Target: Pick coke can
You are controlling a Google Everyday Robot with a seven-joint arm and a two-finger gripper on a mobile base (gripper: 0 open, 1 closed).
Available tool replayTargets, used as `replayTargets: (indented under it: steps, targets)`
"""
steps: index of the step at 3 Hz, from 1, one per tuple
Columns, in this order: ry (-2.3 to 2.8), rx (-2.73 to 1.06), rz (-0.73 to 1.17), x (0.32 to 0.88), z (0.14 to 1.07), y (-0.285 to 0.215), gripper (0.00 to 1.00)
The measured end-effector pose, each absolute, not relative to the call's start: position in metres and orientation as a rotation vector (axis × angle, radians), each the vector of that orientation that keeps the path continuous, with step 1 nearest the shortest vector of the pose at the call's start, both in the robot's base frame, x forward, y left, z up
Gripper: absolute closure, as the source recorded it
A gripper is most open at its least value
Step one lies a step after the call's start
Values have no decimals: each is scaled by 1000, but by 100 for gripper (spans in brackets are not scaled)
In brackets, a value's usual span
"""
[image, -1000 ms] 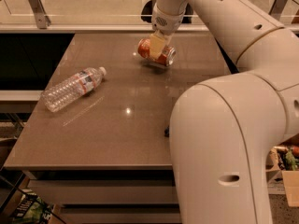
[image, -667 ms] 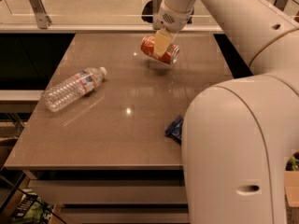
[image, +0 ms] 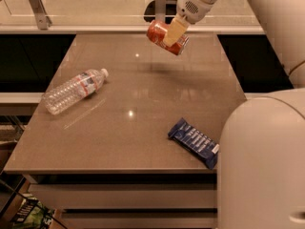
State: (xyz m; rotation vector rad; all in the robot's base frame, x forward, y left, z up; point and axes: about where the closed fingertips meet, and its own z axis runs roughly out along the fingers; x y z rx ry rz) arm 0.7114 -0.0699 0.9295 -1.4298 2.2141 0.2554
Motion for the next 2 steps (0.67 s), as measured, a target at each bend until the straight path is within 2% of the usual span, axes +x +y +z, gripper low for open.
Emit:
replayTargets:
  steps: [2]
  targets:
    - [2035,-1423,290,700,984,-80,100]
